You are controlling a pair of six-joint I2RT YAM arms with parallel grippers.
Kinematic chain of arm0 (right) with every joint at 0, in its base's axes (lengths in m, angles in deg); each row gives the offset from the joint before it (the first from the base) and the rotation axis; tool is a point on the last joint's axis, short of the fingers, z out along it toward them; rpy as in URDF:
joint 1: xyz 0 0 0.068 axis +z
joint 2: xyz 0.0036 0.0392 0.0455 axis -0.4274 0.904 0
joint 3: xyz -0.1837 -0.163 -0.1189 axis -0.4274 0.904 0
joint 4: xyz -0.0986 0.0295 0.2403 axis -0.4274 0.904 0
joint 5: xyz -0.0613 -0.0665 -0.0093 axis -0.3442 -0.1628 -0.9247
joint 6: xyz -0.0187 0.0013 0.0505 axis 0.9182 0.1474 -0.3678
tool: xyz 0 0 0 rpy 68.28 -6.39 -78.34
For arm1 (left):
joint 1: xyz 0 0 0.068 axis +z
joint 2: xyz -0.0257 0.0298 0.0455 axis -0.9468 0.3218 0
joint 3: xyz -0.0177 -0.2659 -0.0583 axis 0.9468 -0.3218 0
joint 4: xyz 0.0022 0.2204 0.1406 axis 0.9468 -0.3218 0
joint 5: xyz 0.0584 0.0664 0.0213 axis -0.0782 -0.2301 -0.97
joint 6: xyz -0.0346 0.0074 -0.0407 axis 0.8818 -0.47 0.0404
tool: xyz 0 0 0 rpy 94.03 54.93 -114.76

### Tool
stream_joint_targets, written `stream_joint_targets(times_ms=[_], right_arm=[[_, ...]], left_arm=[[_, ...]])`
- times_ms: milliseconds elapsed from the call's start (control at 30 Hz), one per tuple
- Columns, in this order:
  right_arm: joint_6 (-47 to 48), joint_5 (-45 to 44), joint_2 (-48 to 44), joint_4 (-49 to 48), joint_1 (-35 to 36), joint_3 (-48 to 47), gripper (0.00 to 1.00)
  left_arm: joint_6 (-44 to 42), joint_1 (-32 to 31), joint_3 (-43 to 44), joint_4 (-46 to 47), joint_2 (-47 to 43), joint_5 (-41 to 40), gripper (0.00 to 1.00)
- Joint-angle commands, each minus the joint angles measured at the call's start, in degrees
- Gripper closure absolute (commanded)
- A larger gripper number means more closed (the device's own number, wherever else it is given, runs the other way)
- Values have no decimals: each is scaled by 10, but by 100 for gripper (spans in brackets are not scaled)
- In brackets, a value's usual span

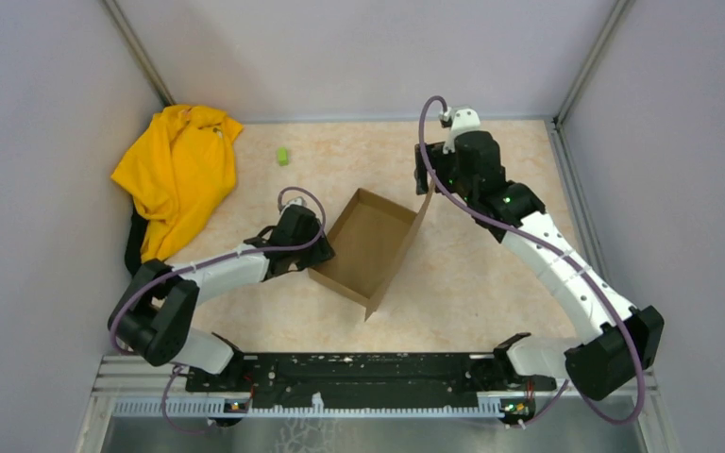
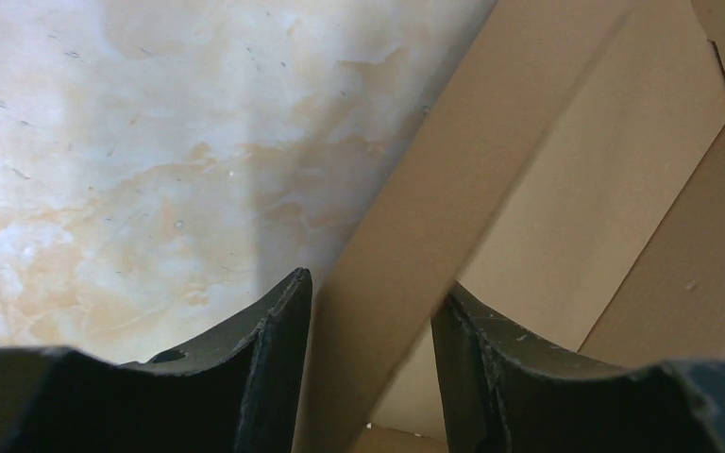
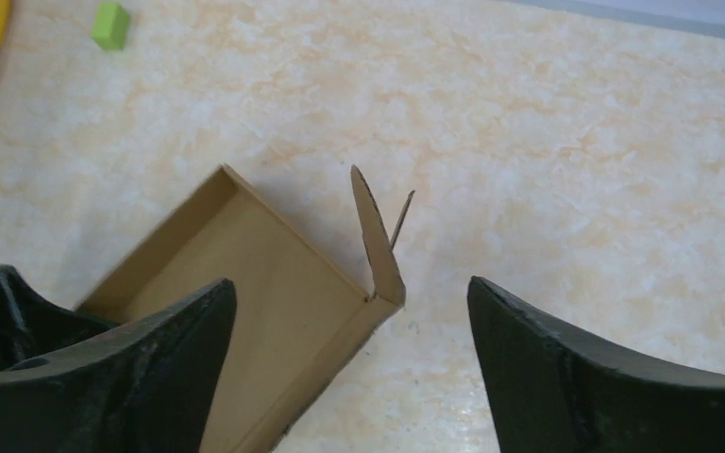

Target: Fold the paper box

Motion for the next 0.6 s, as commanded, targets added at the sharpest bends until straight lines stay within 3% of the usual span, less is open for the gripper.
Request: stream_joint_targets(times_ms=[0,300,567], right_arm=[[-9,1,-58,-59,1,-47,2],[-34,-90,-143,-68,1,-21,1],[-83,-230,-209,-53,1,78,1]], left_arm=[[16,-12,-5,28,11,6,45],[47,-15,-45,61,2,-5,45],[-24,-15,-13,69,-47,-6,33]])
